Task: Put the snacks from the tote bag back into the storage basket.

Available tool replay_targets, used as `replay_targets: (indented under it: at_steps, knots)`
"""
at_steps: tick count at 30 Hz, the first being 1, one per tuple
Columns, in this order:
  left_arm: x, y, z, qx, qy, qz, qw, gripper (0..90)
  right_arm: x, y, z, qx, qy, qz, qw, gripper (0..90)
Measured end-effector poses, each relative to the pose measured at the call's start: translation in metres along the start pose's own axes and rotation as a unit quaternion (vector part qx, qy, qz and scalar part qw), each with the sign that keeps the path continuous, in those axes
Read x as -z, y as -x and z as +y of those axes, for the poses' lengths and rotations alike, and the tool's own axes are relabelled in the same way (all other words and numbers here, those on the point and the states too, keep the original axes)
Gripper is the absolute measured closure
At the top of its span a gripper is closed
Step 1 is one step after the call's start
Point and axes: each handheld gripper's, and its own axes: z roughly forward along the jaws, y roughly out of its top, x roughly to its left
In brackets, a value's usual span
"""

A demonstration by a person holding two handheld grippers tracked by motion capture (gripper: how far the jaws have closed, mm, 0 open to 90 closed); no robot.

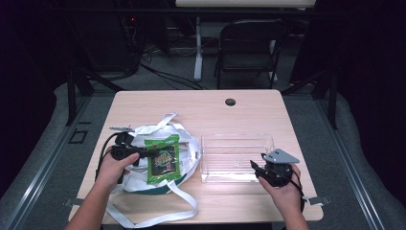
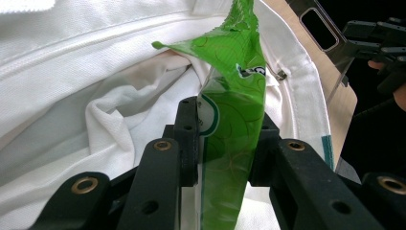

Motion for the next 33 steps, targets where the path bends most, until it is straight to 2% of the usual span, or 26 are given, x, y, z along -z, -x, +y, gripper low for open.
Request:
replay_targets:
  at_steps: [18,33]
  knots:
    - [0.006,0.0,0.003,0.004,0.01,0.003,0.9999,72.0,0.001,0.0,0.0,0.0,0.004,0.001,1.0,50.3]
    - [0.017,0.003,0.011,-0.009,0.027,0.019,0.9994,72.0,0.001,0.001,0.0,-0.002,0.006,0.001,1.0,50.3]
